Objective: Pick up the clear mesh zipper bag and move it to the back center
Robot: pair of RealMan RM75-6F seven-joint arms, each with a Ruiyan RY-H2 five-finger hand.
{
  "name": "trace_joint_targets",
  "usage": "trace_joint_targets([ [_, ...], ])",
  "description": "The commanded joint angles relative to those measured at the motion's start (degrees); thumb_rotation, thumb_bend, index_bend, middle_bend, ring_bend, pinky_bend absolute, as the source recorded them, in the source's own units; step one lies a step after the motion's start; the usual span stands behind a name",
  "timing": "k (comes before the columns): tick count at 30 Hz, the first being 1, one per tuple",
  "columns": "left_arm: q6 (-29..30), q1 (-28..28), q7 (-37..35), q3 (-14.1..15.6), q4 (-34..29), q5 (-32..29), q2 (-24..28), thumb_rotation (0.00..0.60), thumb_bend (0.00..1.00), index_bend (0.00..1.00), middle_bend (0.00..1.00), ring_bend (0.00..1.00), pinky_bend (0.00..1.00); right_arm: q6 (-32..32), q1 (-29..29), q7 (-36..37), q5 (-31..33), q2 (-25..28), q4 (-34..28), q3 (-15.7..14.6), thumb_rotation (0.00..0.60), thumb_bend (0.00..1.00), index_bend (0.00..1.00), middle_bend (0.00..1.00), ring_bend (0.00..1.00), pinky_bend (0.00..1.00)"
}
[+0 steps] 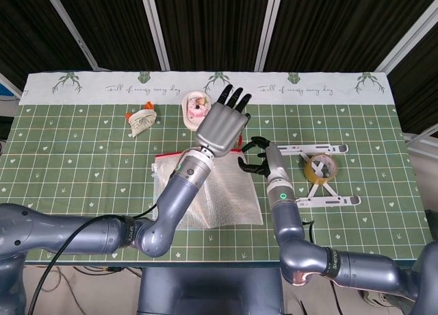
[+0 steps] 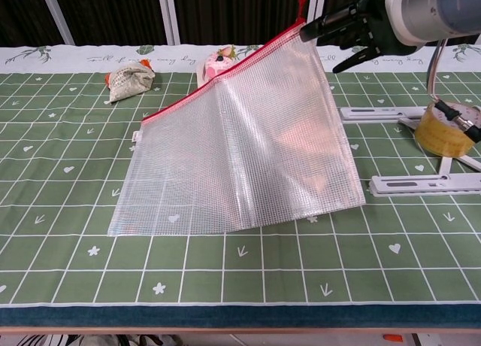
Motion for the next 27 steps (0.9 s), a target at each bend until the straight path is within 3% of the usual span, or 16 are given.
trace_joint_targets([
  [1,0.12,-0.14,-0.17,0.12,-0.17,-0.06,0.08,0.600,0.43,0.58,0.10,0.00,0.00,-0.06,0.27,-0.13,0.15,-0.13,0.24,0.12,0.600,0.43,0.50,0.20,0.07,0.24],
  [27,0.68,-0.82,-1.74,1.65,-0.82,-0.42,1.41,0.600,0.43,0.58,0.10,0.00,0.00,0.71,1.79,-0.07,1.57,-1.26,1.31,1.55,0.600,0.47,0.58,0.22,0.07,0.24],
])
